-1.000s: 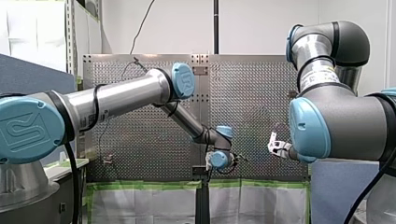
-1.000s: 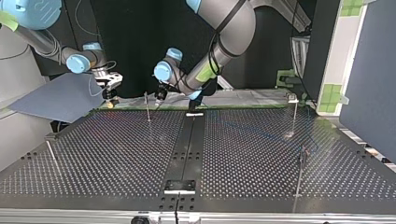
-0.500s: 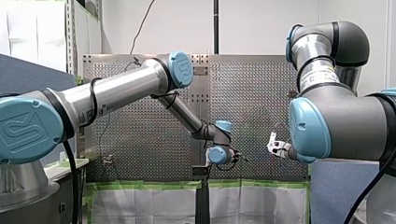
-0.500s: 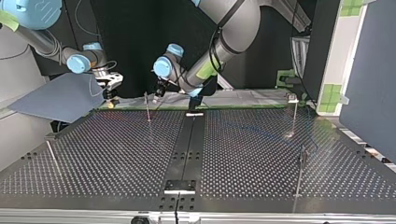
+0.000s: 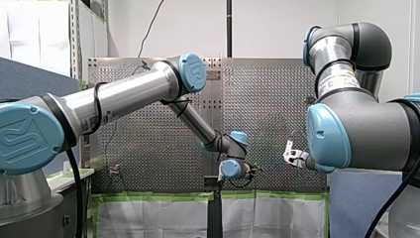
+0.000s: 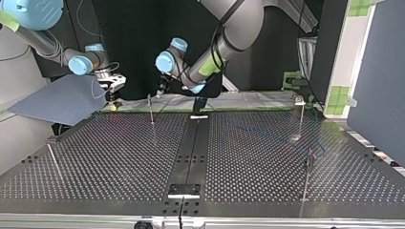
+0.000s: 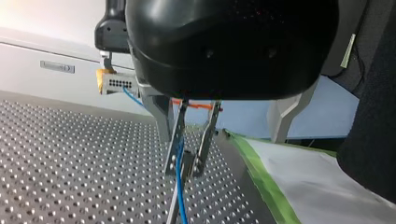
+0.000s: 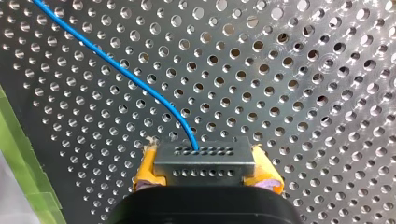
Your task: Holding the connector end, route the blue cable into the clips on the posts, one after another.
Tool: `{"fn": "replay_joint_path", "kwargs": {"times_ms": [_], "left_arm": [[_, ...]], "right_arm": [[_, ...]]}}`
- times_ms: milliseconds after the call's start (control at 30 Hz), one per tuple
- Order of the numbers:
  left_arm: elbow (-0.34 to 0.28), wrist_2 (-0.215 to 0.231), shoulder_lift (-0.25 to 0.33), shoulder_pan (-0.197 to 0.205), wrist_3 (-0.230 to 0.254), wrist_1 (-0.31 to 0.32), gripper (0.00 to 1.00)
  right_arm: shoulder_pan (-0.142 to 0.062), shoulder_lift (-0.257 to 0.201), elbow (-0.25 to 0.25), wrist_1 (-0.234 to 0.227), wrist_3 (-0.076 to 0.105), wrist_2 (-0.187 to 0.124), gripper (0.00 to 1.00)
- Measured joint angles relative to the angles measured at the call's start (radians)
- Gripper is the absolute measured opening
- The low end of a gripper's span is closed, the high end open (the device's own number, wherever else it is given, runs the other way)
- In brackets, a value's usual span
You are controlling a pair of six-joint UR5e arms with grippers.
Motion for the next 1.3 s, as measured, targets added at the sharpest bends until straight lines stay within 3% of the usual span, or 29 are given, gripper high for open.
{"fn": "replay_joint_path", "kwargs": {"times_ms": [367,1300], "left_arm": [[-0.001,0.002,-0.001,-0.023,-0.008,0.023,1.0],[-0.001,-0.01,-0.001,-0.028,-0.049,0.021,1.0]], "right_arm": [[0.001,0.0,0.0,0.001,0.0,0.0,0.0],[0.002,0.0,0.0,0.004,0.002,-0.007,0.0]]}}
